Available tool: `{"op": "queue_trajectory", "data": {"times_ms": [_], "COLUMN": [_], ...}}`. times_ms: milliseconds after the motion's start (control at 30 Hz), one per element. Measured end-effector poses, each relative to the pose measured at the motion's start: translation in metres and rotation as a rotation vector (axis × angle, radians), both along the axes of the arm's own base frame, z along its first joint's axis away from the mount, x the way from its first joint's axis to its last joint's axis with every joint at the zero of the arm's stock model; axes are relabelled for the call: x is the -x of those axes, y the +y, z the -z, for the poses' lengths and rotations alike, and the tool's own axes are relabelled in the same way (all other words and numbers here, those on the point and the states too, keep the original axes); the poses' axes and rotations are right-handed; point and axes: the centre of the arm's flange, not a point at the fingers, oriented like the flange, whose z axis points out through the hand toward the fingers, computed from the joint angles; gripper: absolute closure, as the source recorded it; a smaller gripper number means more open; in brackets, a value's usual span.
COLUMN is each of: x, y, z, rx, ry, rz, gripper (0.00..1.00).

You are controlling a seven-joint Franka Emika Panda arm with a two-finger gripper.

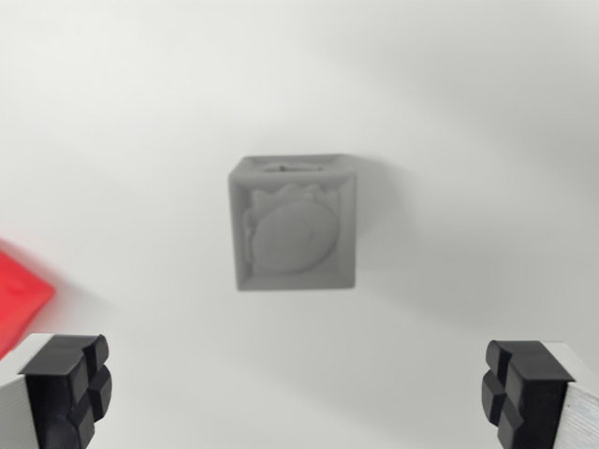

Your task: Destack cube

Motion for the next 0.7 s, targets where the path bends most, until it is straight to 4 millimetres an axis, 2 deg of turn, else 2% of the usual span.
{"op": "queue_trajectory", "data": {"times_ms": [700], "x": [0.0], "y": [0.0], "z": [-0.085], "rx": [0.001], "ry": [-0.001], "rz": [0.0], "gripper": [0.0]}}
